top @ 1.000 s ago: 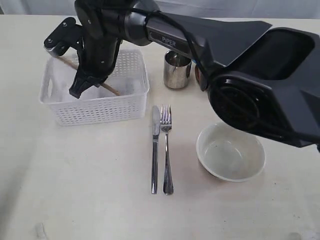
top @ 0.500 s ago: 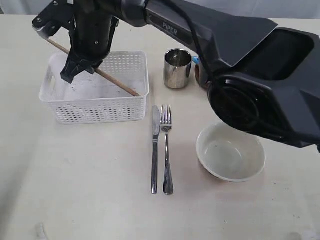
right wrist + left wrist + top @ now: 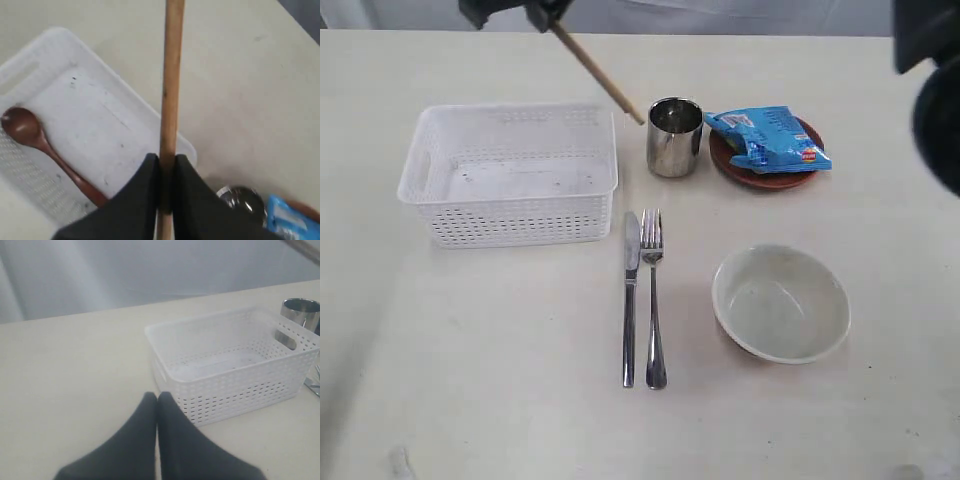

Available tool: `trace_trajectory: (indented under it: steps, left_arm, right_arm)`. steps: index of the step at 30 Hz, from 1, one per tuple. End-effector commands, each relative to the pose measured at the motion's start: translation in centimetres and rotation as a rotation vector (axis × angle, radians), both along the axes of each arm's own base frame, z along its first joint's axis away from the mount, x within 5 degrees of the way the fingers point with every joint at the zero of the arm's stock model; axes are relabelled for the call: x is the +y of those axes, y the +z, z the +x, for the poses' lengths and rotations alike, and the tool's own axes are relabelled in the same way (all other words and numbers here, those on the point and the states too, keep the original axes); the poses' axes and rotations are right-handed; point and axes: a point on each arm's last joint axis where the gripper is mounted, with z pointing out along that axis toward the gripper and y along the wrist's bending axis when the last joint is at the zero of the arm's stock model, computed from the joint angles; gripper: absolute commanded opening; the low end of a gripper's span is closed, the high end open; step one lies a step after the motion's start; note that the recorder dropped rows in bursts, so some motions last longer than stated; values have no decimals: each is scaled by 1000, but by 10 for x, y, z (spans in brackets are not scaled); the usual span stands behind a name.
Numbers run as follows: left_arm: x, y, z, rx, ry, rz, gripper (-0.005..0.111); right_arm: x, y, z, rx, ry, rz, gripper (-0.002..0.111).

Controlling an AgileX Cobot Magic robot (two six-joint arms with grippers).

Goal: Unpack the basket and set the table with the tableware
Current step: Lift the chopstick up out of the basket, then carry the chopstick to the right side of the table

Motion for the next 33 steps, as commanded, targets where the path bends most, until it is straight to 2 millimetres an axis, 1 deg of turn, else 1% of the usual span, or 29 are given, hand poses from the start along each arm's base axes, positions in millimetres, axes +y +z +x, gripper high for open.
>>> trace_trajectory:
  steps: [1,4,5,6,7,10,11,12,13,14,15,16,17,18,20,22,26,28,33]
  left_arm:
    - [0,0,0,-1,-6,0,0]
    - [0,0,0,-1,-6,0,0]
    - [0,0,0,-1,-6,0,0]
    - [0,0,0,-1,-6,0,0]
    - [0,0,0,-1,-6,0,0]
    - [0,0,0,-1,-6,0,0]
    - [0,0,0,-1,-6,0,0]
    - [0,0,0,-1,-6,0,0]
    - [0,0,0,-1,-6,0,0]
    - [0,0,0,-1,-6,0,0]
    - [0,0,0,-1,-6,0,0]
    - [0,0,0,-1,-6,0,0]
    - [0,0,0,-1,-6,0,0]
    - [0,0,0,-1,-6,0,0]
    - [0,0,0,-1,-6,0,0]
    - [0,0,0,-1,-6,0,0]
    - [0,0,0,-1,-6,0,0]
    - [0,0,0,-1,-6,0,0]
    - [0,0,0,-1,-6,0,0]
  right_arm:
    - [-52,0,-5,49,-144,-79,0]
    - [-101,-6,-12,115,-260,-116,0]
    - [-143,-13,-15,171,-379,-132,0]
    - [-161,-14,-18,191,-430,-131,0]
    - [-206,-25,-23,257,-560,-132,0]
    - [-263,-46,-36,378,-705,-121,0]
    - [-290,-59,-45,454,-770,-103,0]
    - [-304,-70,-53,504,-810,-91,0]
    - [-316,-88,-60,535,-847,-47,0]
    - [-321,-96,-61,541,-860,-12,0]
    - [-325,-111,-64,537,-870,6,0]
    - [-325,-120,-64,521,-874,12,0]
    - [-326,-133,-62,505,-876,9,0]
    - [-327,-137,-60,501,-885,6,0]
    - [-333,-158,-56,537,-913,-84,0]
    - [-336,-171,-53,555,-917,-129,0]
    - [-337,-180,-49,542,-917,-124,0]
    - [-337,-181,-47,527,-917,-117,10]
    - [-337,-179,-47,535,-917,-121,48]
